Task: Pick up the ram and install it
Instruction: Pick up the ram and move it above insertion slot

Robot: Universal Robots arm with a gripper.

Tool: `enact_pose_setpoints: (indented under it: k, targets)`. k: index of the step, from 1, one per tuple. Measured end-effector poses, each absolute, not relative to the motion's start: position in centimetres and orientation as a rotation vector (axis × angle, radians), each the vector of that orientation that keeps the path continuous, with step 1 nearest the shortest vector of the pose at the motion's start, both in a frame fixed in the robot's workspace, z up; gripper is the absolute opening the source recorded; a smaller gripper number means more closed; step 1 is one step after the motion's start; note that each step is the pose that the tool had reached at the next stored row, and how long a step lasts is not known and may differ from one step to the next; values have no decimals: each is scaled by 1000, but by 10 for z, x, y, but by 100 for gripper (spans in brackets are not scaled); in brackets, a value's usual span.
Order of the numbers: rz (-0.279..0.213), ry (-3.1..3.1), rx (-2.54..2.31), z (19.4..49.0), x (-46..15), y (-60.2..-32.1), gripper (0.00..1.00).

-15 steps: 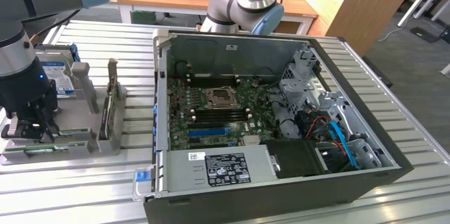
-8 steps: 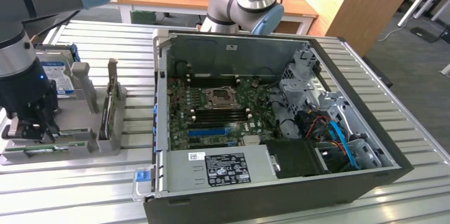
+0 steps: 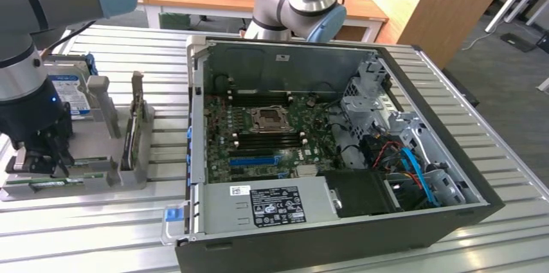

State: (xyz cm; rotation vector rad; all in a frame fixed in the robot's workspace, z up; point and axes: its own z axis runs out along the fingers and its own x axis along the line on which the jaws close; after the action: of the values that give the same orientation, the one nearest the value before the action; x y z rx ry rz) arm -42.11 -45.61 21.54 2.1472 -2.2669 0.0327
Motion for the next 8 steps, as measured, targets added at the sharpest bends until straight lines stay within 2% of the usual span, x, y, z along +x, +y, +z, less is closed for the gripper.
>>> enact_pose_setpoints:
  k: [8]
  targets:
    - [33, -2257, 2157, 212, -421, -456, 30]
